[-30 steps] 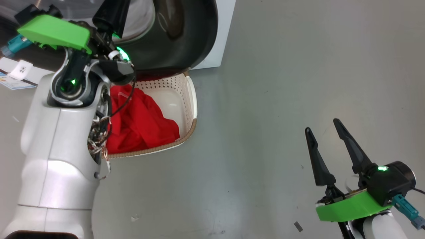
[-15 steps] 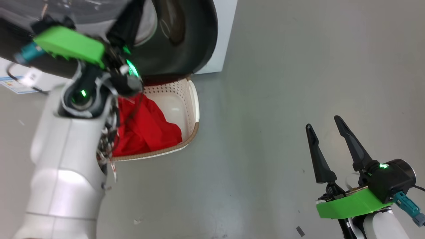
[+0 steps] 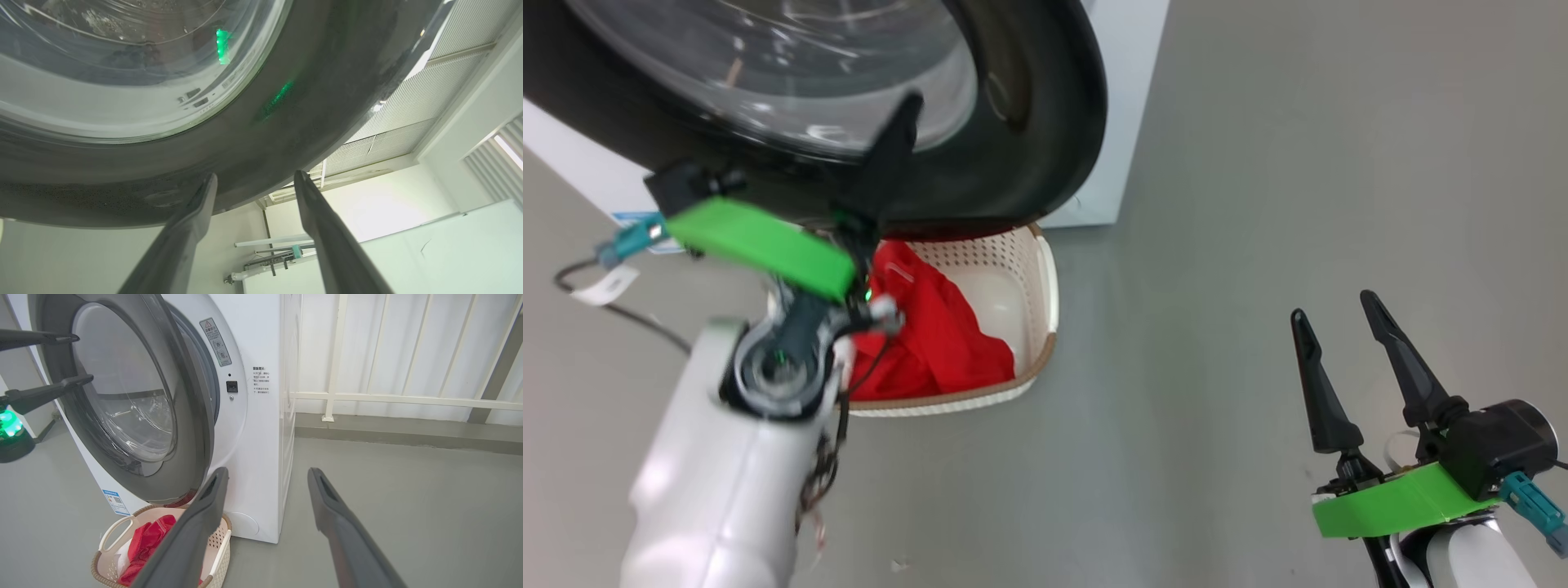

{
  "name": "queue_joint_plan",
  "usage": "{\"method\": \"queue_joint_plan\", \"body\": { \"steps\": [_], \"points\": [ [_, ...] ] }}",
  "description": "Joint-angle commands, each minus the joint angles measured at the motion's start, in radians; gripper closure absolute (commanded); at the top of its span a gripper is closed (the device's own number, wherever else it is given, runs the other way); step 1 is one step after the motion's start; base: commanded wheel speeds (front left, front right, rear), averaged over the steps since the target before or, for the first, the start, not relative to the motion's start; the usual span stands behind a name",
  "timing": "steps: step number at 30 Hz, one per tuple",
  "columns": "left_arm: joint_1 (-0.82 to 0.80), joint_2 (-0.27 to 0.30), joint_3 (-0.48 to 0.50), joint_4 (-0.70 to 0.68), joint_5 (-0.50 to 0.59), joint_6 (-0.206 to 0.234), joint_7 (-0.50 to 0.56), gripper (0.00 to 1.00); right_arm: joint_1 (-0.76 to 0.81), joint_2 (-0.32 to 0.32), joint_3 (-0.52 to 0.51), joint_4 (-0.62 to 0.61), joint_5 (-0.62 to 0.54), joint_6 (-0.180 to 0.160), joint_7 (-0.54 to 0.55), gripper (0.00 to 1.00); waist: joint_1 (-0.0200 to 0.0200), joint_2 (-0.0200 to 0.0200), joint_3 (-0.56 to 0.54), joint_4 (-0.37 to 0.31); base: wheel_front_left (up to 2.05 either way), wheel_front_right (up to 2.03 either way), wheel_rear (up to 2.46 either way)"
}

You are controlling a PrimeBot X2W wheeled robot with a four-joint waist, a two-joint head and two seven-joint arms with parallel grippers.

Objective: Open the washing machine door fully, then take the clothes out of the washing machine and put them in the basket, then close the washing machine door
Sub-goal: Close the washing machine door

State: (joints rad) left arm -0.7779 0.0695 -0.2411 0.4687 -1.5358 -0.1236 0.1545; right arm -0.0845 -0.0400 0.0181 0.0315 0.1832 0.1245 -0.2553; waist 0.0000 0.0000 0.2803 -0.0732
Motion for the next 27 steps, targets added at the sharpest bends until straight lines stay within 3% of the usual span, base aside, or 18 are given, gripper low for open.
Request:
{"method": "queue_joint_plan", "body": {
  "steps": [1,8,13,21,27],
  "points": [
    [0.025,0.052,0.005,-0.051,0.056,-0.007,-0.028,0.00,0.005,-0.010,0.020,-0.020,-0.006,0.006,-0.006,0.00,0.0000,0.0000,-0.036,0.032,0.00,0.00,0.00],
    [0.196,0.128,-0.056,-0.221,0.320,-0.004,-0.246,0.00,0.026,-0.010,0.004,-0.009,-0.003,0.006,-0.006,0.00,0.0000,0.0000,-0.100,0.068,0.00,0.00,0.00],
    [0.311,0.172,-0.070,-0.307,0.489,0.047,-0.371,0.00,0.047,-0.010,-0.017,-0.005,-0.003,0.006,-0.006,0.00,0.0000,0.0000,-0.140,0.090,0.00,0.00,0.00],
    [0.466,0.190,-0.008,-0.412,0.769,0.137,-0.415,0.00,0.077,-0.010,-0.016,-0.005,-0.019,0.006,-0.006,0.00,0.0000,0.0000,-0.192,0.108,0.00,0.00,0.00],
    [0.574,0.138,0.087,-0.482,0.923,0.154,-0.416,0.00,0.091,-0.010,-0.012,-0.018,-0.024,0.006,-0.006,0.00,0.0000,0.0000,-0.212,0.111,0.00,0.00,0.00]
  ]
}}
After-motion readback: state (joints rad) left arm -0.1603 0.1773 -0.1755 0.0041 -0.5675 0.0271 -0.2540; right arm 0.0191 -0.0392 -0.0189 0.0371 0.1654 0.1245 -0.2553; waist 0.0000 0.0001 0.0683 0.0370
